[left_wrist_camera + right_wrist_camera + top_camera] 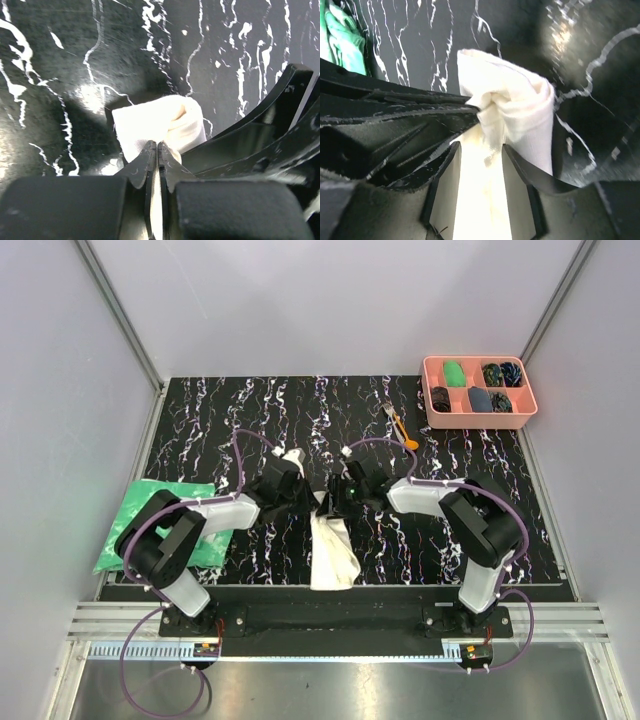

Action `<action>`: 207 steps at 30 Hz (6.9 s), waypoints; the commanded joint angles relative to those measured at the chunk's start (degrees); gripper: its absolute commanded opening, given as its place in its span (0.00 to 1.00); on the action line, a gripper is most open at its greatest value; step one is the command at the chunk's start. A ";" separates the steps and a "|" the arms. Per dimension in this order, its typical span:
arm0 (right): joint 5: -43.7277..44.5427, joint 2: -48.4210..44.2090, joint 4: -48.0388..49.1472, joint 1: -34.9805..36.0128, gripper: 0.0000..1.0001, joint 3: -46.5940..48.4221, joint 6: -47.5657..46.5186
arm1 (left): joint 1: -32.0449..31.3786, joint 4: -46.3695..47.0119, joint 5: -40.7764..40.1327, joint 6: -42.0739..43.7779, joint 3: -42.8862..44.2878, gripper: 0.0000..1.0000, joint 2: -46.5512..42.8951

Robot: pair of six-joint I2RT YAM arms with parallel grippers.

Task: Fold the napkin into a case and place the utensils inside
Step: Grasp the top corner of the smaller rectangle folded napkin from the folded napkin.

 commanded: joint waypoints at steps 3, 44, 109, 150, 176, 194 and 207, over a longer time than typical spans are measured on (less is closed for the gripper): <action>-4.73 -4.73 0.62 -2.24 0.47 -2.72 -0.39 | -0.73 2.78 2.30 -0.28 -1.52 0.09 -3.37; -9.29 3.08 6.68 -2.33 0.00 1.84 10.41 | -5.39 3.74 -0.68 -4.24 -3.63 0.00 -10.57; -3.32 13.01 23.11 1.28 0.00 -0.44 25.01 | 1.64 6.99 -0.07 -5.65 -14.88 0.00 -10.31; 2.58 -1.30 0.44 -0.56 0.56 3.95 7.35 | 2.26 1.19 0.81 -3.18 -13.83 0.09 -9.78; -4.98 8.54 8.00 -0.83 0.09 7.82 6.37 | 2.17 1.37 0.63 -3.54 -13.48 0.00 -10.75; -5.25 7.92 9.49 0.22 0.07 8.43 7.78 | 2.17 1.20 0.72 -3.53 -13.30 0.00 -10.75; -9.11 10.90 14.05 0.75 0.06 8.78 11.55 | 1.99 0.93 0.90 -3.18 -12.60 0.00 -9.52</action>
